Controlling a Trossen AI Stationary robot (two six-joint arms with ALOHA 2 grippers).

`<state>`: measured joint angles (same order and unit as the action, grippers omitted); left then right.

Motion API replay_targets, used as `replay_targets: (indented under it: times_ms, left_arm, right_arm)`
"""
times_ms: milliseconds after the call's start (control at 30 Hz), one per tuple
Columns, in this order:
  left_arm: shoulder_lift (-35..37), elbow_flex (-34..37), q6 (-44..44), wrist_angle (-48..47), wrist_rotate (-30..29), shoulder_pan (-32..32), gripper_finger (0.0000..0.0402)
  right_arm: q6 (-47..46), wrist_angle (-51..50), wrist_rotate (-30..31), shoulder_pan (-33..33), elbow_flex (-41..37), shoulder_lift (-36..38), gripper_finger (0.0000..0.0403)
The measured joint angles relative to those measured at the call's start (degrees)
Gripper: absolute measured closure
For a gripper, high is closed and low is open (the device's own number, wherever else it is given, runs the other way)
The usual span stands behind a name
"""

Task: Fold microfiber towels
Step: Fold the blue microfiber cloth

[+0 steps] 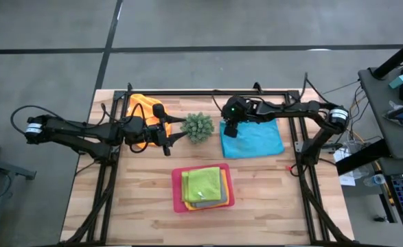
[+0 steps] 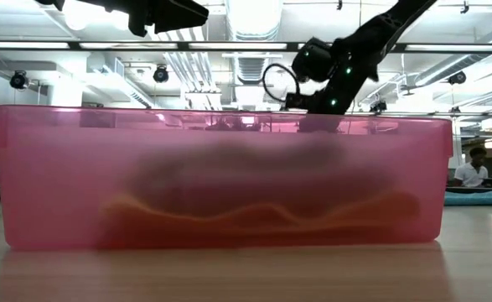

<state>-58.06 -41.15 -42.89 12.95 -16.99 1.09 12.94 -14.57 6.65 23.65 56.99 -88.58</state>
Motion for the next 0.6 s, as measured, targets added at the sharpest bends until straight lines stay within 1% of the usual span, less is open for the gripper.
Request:
replay_targets:
  times_ms: [133, 233, 300, 400, 600]
  left_arm:
    - [0.0, 0.0, 0.0, 0.0, 0.0, 0.0, 0.0182]
    - [0.0, 0.0, 0.0, 0.0, 0.0, 0.0, 0.0182]
    - [0.0, 0.0, 0.0, 0.0, 0.0, 0.0, 0.0182]
    - [0.0, 0.0, 0.1, 0.0, 0.0, 0.0, 0.0182]
    - [0.0, 0.0, 0.1, 0.1, 0.0, 0.0, 0.0182]
  right_arm:
    - [-1.9, -7.0, 0.0, 0.0, 0.0, 3.0, 0.0284]
    - [-4.0, -13.6, 0.0, 0.1, -0.1, 4.1, 0.0319]
    - [-5.5, -15.7, -0.1, 0.1, -0.9, 4.2, 0.0348]
    - [-6.4, -13.8, -1.1, 0.1, -3.9, 4.0, 0.0385]
    - [-8.5, -0.6, -1.0, 0.4, -10.4, 0.8, 0.0392]
